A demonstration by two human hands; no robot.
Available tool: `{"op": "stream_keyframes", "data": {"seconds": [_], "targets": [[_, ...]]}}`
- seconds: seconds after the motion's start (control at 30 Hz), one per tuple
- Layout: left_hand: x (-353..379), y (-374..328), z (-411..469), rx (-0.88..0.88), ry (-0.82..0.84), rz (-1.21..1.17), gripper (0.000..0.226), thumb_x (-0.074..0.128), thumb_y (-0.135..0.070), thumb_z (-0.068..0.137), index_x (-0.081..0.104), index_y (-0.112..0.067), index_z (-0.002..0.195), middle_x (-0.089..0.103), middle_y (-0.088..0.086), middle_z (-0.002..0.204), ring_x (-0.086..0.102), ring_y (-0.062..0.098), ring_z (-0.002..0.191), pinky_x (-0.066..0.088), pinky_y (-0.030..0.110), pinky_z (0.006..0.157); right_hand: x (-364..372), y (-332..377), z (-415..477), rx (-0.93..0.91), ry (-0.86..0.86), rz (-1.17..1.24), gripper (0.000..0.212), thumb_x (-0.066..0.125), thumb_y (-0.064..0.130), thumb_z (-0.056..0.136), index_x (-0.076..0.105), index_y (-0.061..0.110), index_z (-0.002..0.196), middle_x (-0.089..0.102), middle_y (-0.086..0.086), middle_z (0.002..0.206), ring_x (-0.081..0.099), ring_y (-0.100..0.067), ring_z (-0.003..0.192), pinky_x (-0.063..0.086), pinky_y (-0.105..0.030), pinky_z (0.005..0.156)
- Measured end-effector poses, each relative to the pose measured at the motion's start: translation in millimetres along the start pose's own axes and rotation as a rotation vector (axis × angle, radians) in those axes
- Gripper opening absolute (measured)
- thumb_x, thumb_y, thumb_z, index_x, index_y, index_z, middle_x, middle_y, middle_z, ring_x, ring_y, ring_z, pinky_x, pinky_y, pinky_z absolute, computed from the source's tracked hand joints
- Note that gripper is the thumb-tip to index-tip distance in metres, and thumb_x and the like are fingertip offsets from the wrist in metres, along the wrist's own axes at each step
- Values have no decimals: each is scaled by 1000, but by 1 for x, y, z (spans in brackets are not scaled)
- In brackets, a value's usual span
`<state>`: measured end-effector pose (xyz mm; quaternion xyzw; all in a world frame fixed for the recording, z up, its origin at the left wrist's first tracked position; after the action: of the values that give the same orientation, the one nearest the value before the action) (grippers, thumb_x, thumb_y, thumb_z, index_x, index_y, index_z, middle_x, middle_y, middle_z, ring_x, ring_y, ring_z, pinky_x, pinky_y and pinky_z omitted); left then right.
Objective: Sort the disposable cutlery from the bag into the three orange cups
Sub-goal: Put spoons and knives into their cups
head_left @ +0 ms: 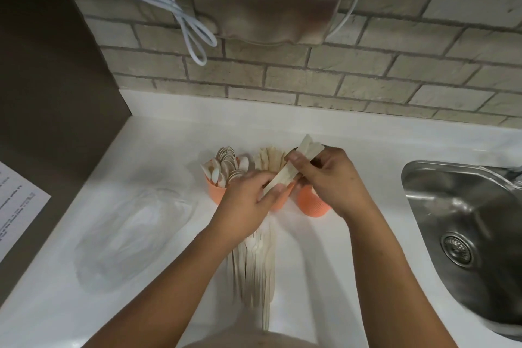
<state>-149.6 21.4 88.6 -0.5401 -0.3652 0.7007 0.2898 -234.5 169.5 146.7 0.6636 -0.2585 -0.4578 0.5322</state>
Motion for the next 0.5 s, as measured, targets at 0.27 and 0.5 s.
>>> {"op": "stream_keyframes", "data": {"seconds": [0.27,0.5], "targets": [[-20,-30,68,-21,3,353,29,75,-39,90,58,-20,75,56,-5,70,55,15,66,32,21,51,-1,24,33,-142,-38,-254,15,73,31,94,72,16,92,75,-2,80,73,-25,72,58,-41,69],[-1,-5,77,-65,84,318,24,77,-24,84,64,-18,104,72,-1,85,69,28,86,57,39,77,10,-19,45,-228,-87,-556,10,69,12,94,67,11,103,61,-5,89,62,-22,75,40,-17,61]]}}
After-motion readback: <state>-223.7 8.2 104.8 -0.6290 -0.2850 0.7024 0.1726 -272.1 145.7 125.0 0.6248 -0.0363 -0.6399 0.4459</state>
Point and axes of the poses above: each hand's wrist, its own z-axis towards the middle knuckle, its own x-axis out of the palm, y = z × x, the point moved 5 cm from there along z, towards the middle knuckle
